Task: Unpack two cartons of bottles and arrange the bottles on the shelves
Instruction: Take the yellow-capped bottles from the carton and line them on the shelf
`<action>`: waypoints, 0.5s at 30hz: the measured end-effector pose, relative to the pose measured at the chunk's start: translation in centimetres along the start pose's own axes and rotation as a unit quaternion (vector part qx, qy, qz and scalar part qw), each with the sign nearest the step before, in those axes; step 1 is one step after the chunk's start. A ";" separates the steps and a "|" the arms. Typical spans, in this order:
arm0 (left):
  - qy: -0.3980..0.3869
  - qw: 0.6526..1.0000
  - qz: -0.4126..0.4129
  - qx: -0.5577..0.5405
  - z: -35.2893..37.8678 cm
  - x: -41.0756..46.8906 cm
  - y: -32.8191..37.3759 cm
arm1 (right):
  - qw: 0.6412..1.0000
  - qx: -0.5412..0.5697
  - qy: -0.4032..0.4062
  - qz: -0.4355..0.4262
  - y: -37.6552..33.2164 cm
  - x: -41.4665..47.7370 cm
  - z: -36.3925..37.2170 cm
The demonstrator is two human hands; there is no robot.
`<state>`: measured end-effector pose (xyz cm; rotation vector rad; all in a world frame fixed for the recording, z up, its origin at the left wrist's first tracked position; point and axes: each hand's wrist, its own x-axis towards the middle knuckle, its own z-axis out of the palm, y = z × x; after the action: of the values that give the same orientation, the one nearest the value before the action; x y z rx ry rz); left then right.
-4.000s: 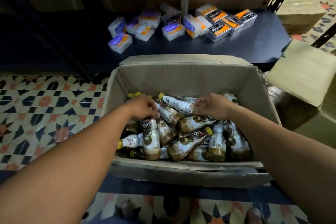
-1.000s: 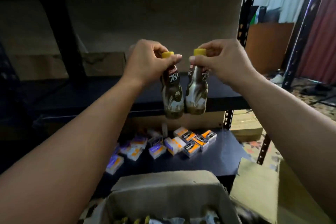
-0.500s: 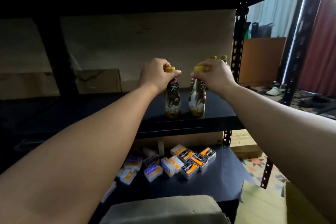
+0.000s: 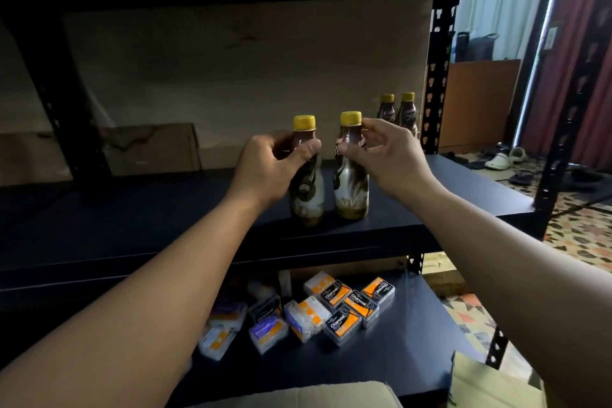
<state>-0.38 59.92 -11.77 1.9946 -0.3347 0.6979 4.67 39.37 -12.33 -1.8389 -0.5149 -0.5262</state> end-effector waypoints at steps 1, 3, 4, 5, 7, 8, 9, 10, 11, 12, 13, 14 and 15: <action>-0.003 1.000 -0.001 0.001 0.1 0.6 -0.3 | 1.000 -0.001 0.000 0.000 0.4 0.5 0.3; 0.009 1.000 -0.002 0.007 0.4 1.9 -1.2 | 1.000 -0.005 0.004 -0.003 1.2 1.7 0.9; 0.013 1.000 0.000 0.011 0.7 2.6 -1.7 | 1.000 -0.005 0.006 -0.005 1.7 2.3 1.3; 0.016 1.000 0.000 0.014 1.0 3.3 -2.3 | 1.000 -0.003 0.009 -0.006 2.2 2.9 1.6; 0.024 1.000 -0.005 0.020 1.6 4.9 -3.5 | 1.000 0.001 0.018 -0.005 3.1 4.0 2.4; 0.028 0.999 -0.011 0.020 1.9 5.8 -4.1 | 1.000 0.002 0.023 -0.003 3.5 4.7 2.8; 0.032 0.999 -0.018 0.020 2.2 6.6 -4.7 | 1.000 0.004 0.027 0.000 3.9 5.3 3.2; 0.035 0.999 -0.022 0.023 2.5 7.4 -5.2 | 0.999 0.005 0.032 0.003 4.4 6.1 3.5; 0.037 0.999 -0.024 0.029 2.8 8.2 -5.8 | 0.999 0.005 0.034 0.004 4.8 6.7 3.9; 0.040 0.998 -0.027 0.034 3.0 8.9 -6.4 | 0.999 0.003 0.035 0.006 5.3 7.4 4.2; 0.044 0.998 -0.031 0.040 3.1 9.6 -7.0 | 0.999 -0.001 0.035 0.007 5.7 8.1 4.4; 0.047 0.997 -0.037 0.044 3.2 10.3 -7.5 | 0.999 -0.005 0.032 0.010 6.1 8.8 4.7; 0.049 0.997 -0.045 0.049 3.3 10.9 -8.0 | 0.999 -0.010 0.028 0.014 6.5 9.4 4.9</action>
<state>13.46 61.62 -12.10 2.0460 -0.1532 0.7632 16.56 42.90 -13.18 -1.8432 -0.4470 -0.5643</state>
